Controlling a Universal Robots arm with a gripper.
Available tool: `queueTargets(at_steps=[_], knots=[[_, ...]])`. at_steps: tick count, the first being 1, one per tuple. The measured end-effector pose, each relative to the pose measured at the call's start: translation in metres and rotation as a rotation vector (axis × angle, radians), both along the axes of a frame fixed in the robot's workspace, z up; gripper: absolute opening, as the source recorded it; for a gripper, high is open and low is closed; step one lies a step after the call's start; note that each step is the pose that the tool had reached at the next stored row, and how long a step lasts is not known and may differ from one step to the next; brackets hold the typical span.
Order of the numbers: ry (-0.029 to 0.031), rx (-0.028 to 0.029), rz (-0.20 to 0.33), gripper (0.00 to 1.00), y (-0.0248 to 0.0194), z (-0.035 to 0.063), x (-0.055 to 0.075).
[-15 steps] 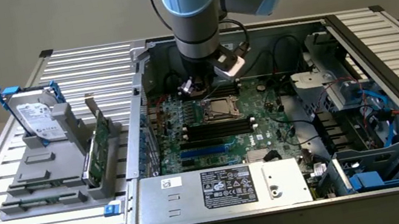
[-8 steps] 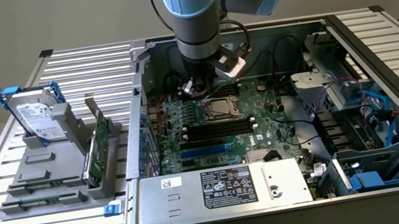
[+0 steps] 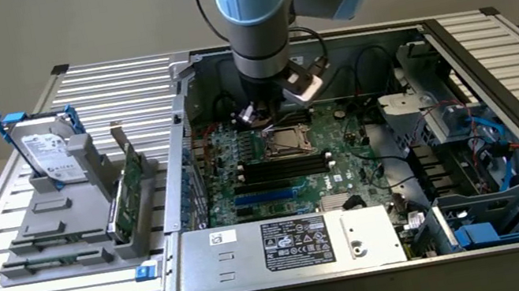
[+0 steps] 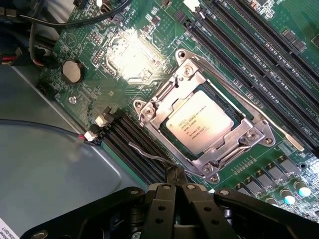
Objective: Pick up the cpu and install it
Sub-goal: 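Install the first cpu locking lever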
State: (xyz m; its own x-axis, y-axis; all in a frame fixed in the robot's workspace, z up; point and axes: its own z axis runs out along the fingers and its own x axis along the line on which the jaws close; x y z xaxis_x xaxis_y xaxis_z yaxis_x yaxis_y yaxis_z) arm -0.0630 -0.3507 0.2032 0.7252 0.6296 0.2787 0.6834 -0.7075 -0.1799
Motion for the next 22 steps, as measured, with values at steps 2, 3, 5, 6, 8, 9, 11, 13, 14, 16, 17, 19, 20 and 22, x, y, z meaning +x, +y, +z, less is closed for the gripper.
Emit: queueTargets(at_steps=[2, 3, 5, 6, 8, 9, 11, 13, 14, 16, 17, 19, 20, 22], knots=[[-0.0001, 0.0001, 0.002, 0.11, -0.0001, -0.0005, 0.0012], [-0.0001, 0.0, 0.003, 0.11, -0.0001, -0.0008, 0.0017], [-0.0001, 0.0, 0.004, 0.11, -0.0001, -0.0013, 0.0026], [-0.0001, 0.0, 0.005, 0.11, -0.0001, -0.0016, 0.003], [-0.0001, 0.0, 0.008, 0.11, -0.0001, -0.0022, 0.0039], [-0.0001, -0.0001, 0.009, 0.11, -0.0001, -0.0025, 0.0043], [-0.0003, 0.0, 0.011, 0.11, -0.0001, -0.0033, 0.005], [-0.0003, -0.0003, 0.012, 0.11, -0.0001, -0.0039, 0.0055], [-0.0004, -0.0003, 0.013, 0.11, -0.0001, -0.0042, 0.0058], [-0.0005, -0.0006, 0.014, 0.11, -0.0001, -0.0049, 0.0063], [-0.0006, -0.0007, 0.014, 0.11, -0.0001, -0.0051, 0.0064], [-0.0006, -0.0012, 0.015, 0.11, -0.0001, -0.0056, 0.0068], [-0.0005, -0.0015, 0.015, 0.11, -0.0001, -0.0058, 0.0069], [-0.0005, -0.0018, 0.016, 0.11, -0.0001, -0.0061, 0.0077]])
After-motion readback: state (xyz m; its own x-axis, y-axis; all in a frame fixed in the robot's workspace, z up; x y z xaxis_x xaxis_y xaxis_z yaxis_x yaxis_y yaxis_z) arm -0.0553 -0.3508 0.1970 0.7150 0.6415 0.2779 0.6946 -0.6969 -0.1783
